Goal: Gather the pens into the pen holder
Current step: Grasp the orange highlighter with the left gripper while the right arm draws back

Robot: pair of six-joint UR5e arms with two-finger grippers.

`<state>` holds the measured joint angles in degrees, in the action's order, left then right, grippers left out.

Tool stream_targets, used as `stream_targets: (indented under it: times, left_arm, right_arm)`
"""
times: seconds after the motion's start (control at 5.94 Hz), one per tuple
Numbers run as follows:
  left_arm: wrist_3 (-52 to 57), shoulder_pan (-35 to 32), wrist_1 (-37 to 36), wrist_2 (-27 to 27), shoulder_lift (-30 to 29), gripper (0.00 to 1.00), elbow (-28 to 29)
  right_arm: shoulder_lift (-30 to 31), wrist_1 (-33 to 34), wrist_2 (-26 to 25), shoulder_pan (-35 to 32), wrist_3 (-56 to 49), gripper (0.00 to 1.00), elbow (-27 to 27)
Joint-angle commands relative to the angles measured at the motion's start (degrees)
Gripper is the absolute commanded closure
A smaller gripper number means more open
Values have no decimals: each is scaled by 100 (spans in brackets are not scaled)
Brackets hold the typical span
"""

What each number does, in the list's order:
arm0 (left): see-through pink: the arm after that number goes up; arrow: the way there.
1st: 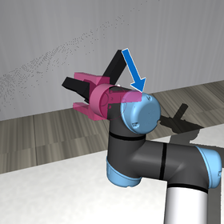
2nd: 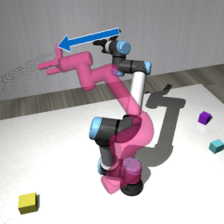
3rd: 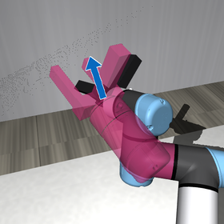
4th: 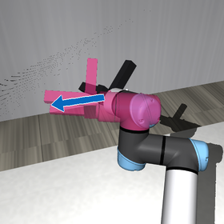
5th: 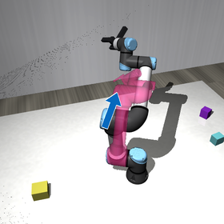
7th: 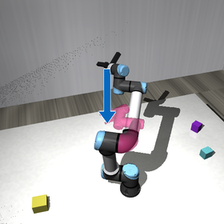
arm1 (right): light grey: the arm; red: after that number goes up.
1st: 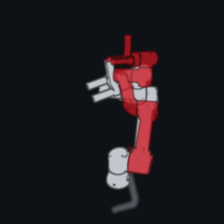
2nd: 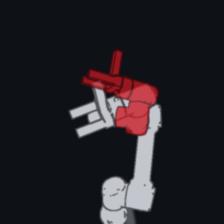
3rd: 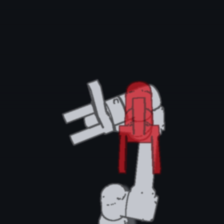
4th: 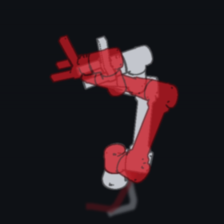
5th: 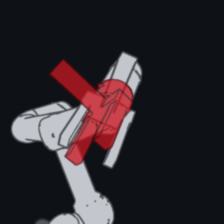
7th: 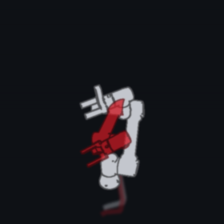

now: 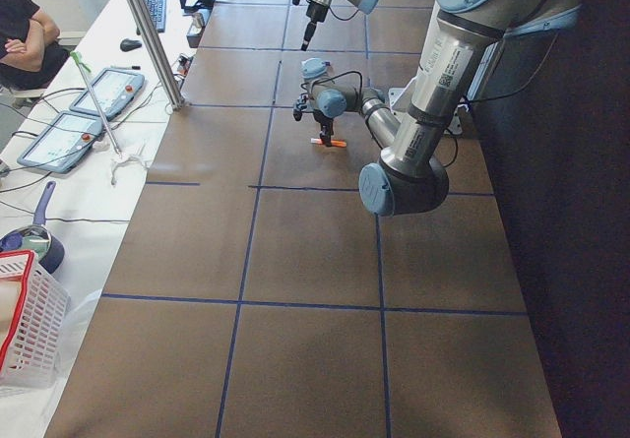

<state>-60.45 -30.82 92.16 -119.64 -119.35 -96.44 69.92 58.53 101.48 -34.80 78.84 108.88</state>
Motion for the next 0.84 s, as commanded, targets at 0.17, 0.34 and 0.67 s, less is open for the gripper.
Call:
stream_targets:
  times: [0.17,0.34,0.67]
  left_arm:
    - [25,67,13,213,-27,41,73]
    - [25,85,13,213,-19,43,82]
    - [34,94,21,213,-18,53,82]
  right_arm:
    - [22,0,-6,8,0,1,10]
    - [13,9,-6,8,0,1,10]
    - [13,9,-6,8,0,1,10]
